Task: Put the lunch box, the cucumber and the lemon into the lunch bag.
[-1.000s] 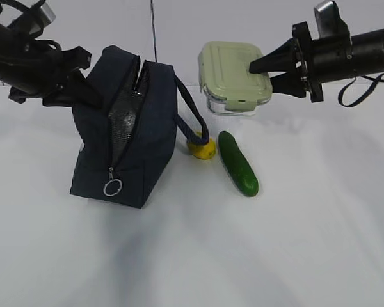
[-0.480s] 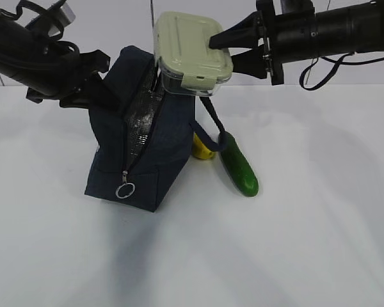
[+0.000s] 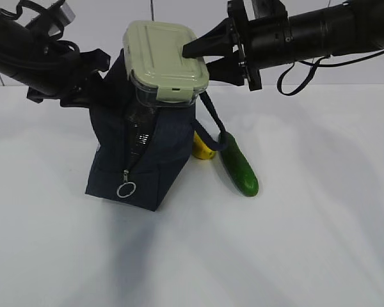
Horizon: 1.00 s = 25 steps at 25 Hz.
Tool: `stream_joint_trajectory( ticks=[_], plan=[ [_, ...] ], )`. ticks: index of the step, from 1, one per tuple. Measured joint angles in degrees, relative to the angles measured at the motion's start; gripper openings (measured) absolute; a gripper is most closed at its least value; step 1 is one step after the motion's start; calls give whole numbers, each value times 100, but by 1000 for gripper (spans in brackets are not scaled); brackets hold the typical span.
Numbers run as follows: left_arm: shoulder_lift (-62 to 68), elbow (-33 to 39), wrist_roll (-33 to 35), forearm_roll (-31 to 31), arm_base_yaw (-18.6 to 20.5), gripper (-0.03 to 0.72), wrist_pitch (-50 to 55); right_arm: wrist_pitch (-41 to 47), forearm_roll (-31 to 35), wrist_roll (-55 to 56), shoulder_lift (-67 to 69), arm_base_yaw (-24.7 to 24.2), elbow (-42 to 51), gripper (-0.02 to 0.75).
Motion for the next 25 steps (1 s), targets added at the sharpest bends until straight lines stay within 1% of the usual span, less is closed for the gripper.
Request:
stream_joint_trajectory(
  ticks=[8,14,19,25],
  plan=[
    [0,0,0,-158,0,18,47,-650,-522,0,0,10,0,354],
    [0,0,0,-207,0,18,68,-724,-536,0,182,105,-13,354],
    [0,0,0,-252,0,18,80,-828,-772,-97,434,329,-13,354],
    [0,0,0,-361,0,18,203,-968,-715,-304,650,491,-13,354]
  ],
)
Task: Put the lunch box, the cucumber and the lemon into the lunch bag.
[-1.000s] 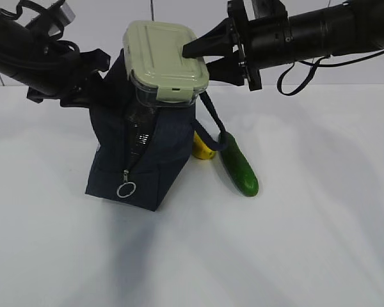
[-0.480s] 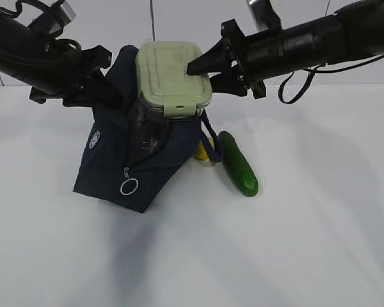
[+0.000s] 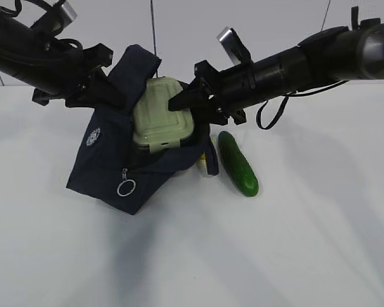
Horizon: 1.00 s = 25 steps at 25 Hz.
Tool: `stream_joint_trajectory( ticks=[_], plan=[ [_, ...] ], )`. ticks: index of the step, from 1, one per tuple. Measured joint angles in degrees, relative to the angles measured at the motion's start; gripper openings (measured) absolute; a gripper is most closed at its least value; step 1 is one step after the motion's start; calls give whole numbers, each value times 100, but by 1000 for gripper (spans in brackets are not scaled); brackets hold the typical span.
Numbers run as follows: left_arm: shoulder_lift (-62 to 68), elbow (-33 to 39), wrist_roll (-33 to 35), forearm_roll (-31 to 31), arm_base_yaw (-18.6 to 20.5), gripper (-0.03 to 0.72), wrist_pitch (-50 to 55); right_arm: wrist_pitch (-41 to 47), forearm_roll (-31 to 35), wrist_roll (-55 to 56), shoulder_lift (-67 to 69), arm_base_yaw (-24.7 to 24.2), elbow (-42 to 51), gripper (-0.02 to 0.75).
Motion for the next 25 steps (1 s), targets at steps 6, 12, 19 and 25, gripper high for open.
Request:
stream_joint_trajectory(
  ticks=[6,12,19,25],
  plan=[
    [0,0,0,-51,0,18,44,-195,120,-218,88,201,0,354],
    [0,0,0,-85,0,18,180,-380,448,-579,115,326,0,354],
    [0,0,0,-146,0,18,335,-430,520,-713,137,363,0,380],
    [0,0,26,-146,0,18,378,-78,770,-780,137,363,-24,405]
  ],
)
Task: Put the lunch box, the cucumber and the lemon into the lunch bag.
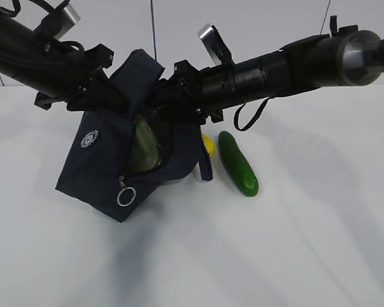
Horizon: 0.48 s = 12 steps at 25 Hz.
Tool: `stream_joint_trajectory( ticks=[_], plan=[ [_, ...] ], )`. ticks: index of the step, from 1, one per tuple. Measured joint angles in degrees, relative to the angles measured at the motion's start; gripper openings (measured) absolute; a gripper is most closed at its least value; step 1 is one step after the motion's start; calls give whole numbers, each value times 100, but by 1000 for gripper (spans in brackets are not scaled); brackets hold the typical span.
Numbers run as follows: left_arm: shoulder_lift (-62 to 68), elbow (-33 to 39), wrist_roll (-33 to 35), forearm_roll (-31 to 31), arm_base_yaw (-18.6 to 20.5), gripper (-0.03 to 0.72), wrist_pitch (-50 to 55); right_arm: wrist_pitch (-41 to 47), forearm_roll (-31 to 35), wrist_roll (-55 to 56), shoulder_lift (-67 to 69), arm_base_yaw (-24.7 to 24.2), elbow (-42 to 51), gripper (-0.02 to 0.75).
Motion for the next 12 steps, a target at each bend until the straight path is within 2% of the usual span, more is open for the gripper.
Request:
stream_joint_trajectory(
  ticks=[3,12],
  plan=[
    [0,0,0,43,0,18,-29,236,-115,-13,-21,0,0,406],
    [0,0,0,481,-11,18,-216,582,-1327,37,-418,-220,-220,406]
  ],
)
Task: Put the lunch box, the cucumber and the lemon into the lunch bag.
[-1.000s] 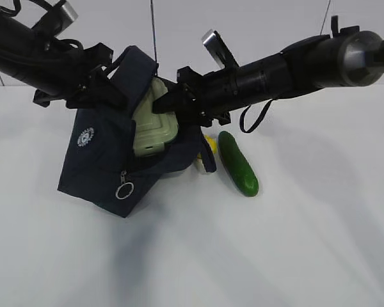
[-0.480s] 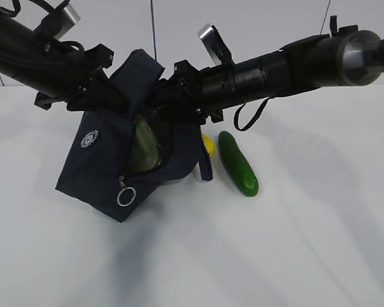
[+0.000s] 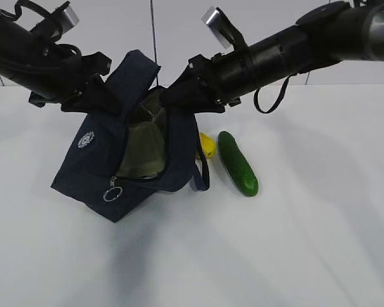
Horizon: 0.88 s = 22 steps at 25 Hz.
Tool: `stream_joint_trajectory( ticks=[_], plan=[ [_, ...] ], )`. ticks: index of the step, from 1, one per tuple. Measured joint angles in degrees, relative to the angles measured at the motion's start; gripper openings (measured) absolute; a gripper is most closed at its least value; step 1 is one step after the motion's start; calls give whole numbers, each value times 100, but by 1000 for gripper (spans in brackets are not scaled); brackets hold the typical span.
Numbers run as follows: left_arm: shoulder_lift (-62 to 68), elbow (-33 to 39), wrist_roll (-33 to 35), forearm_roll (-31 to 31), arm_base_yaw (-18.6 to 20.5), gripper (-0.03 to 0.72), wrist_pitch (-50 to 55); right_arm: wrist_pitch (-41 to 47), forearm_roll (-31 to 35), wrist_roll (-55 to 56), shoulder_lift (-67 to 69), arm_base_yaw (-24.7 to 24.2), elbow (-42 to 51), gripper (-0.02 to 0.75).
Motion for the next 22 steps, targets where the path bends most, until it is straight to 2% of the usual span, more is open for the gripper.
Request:
stream_joint_trajectory(
  ticks=[7,14,18,20,22],
  plan=[
    [0,0,0,262,0,18,-36,465,-1961,717,-175,-227,-525,406],
    [0,0,0,378,0,18,-39,543,-3891,2048,-178,-249,-655,406],
    [0,0,0,386,0,18,-48,269,-4458,2853,-165,-252,-657,406],
    [0,0,0,386,0,18,-48,178,-4545,3043,-98,-252,-666,408],
    [0,0,0,386,0,18,-48,117,-4543,3087,-6,-252,-666,445]
  ],
)
